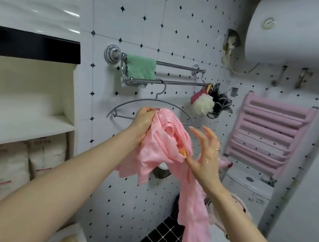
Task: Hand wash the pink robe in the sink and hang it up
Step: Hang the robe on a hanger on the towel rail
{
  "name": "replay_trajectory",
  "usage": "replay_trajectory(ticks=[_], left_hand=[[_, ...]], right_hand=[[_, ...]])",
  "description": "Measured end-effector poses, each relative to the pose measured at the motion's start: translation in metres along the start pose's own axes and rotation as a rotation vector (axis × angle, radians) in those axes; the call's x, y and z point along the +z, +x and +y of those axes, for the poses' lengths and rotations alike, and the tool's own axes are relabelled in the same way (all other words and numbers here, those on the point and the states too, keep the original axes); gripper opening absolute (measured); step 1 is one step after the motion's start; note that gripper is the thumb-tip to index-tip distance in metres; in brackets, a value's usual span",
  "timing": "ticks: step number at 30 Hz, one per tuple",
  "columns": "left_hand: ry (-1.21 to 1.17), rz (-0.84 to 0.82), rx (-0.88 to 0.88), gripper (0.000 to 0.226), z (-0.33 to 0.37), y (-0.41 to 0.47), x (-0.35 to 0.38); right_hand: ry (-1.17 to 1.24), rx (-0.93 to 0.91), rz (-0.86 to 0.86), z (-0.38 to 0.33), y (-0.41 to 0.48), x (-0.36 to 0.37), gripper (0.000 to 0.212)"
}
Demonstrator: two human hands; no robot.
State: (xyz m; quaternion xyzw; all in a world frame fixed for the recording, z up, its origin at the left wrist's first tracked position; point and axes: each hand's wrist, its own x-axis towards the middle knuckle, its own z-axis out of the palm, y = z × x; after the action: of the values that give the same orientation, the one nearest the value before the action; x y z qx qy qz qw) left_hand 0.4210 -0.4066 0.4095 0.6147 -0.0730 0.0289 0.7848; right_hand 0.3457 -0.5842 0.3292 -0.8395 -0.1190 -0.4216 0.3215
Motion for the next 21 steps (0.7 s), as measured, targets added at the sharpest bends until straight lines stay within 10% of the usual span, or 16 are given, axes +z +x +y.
replay_trajectory(ticks=[7, 16, 21], left_hand=[[-0.119, -0.029, -0.057, 0.014, -0.013, 0.020, 0.028], [-0.107, -0.483, -0.327, 0.045, -0.033, 0.021, 0.023], [0.160, -0.517, -0.399, 0.043, -0.066, 0.025, 0.008]], right_hand=[[-0.119, -0.206, -0.089, 0.026, -0.001, 0.013, 0.009], [0.611, 0.786, -0.055, 0.023, 0.033, 0.005, 0.014], [1.166, 0.945, -0.038, 0.023, 0.055, 0.001, 0.023]])
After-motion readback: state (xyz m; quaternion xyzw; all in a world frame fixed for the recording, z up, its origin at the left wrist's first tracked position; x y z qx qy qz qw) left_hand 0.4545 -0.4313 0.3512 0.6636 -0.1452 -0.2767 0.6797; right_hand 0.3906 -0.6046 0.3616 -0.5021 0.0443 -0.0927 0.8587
